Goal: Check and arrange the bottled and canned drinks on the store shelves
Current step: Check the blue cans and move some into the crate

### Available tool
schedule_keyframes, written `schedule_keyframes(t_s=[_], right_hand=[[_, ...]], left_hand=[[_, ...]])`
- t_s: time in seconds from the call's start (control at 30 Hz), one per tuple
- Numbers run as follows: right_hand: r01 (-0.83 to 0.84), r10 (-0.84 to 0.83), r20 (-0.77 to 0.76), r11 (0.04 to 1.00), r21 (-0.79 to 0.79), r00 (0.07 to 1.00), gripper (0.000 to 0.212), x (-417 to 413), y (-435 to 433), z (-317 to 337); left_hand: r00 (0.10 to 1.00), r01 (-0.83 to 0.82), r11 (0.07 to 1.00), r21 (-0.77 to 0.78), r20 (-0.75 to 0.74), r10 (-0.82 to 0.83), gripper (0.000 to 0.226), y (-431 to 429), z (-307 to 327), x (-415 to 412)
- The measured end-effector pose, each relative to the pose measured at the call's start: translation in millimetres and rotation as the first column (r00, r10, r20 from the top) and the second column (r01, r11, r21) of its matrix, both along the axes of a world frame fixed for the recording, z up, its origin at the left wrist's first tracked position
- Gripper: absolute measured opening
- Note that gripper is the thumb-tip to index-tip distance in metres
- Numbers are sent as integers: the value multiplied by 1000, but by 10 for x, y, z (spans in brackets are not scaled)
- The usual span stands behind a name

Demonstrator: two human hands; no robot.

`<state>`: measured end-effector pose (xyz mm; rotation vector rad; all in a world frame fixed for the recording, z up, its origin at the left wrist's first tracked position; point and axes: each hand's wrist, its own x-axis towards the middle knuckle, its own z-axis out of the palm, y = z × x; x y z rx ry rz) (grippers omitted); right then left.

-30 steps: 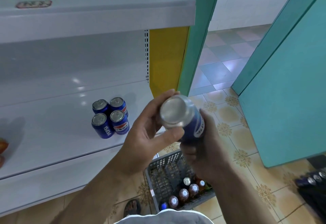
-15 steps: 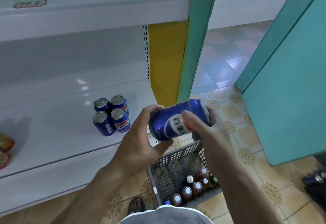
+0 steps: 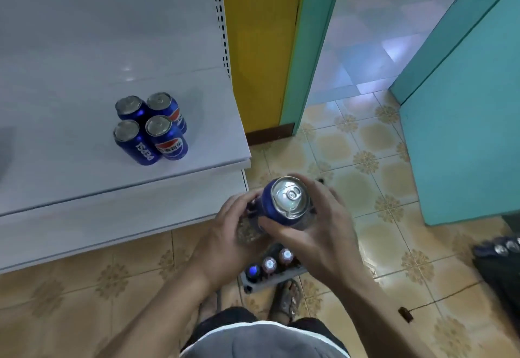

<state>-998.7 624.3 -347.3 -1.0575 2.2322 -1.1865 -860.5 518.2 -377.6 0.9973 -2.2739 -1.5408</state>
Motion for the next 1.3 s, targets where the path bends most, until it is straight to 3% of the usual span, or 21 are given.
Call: schedule_keyframes(t_s=[0.13,0.27,0.4,0.53,0.77,0.97,1.2,1.3], right_hand=[[-53,47,31,965,257,998,80,-20,287,-717],[-123,106,65,886,447,992,74,20,673,-1350],[-131,114,66,837,530,991,71,86,895,-1833],[-148,128,74,805,575,989,67,45,848,-2454],[-257,297,49,718,647,954,66,-267,193,-3965],[-337,549,-17,537,773,835,67,-462,-451,-5624],[-336,678,50,297,894,733,66,-391,-573,-6920],[-323,707,58,248,913,705,60,-343,-491,-7154]], left_hand=[[969,-111,990,83,229,90,53,352,-737,151],[905,-211,956,202,409,114,39,806,-1304,328],[876,-209,936,282,480,51,38,1075,-1707,310],[833,-210,943,258,553,34,41,1053,-2219,218],[780,-278,941,195,617,103,40,848,-3527,31],[739,-277,961,3,640,211,39,538,-4586,18],[768,-289,956,-58,582,268,35,514,-5115,151],[781,-303,952,-41,562,273,34,581,-5206,204]])
